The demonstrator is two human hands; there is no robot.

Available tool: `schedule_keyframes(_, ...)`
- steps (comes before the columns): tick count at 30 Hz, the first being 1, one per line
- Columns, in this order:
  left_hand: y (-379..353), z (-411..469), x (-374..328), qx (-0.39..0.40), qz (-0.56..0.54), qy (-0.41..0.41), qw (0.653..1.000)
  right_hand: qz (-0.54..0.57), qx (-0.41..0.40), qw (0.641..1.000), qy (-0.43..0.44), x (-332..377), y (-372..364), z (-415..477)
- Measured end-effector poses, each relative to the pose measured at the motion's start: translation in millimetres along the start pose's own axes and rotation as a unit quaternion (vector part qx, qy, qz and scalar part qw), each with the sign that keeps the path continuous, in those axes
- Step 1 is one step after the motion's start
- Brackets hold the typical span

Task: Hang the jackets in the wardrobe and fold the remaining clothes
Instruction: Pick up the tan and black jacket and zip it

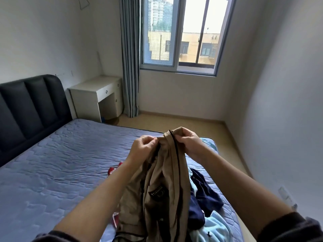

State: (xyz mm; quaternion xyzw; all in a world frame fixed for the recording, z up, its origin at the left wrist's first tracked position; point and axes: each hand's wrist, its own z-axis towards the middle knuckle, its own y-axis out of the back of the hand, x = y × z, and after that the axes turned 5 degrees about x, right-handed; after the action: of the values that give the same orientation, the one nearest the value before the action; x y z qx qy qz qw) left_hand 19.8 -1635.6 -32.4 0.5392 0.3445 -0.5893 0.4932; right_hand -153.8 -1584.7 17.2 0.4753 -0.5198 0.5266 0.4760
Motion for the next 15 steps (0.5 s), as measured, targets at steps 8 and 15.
schedule_keyframes(8,0.0,-10.8,80.7,0.117,0.100,0.175,0.972,0.099,0.028,0.993,0.051,15.0,22.1,-17.1)
schedule_keyframes(15,-50.9,-11.5,77.8,0.132,0.045,0.164,0.976,0.102,-0.016,0.993,0.049,32.7,84.9,-46.8)
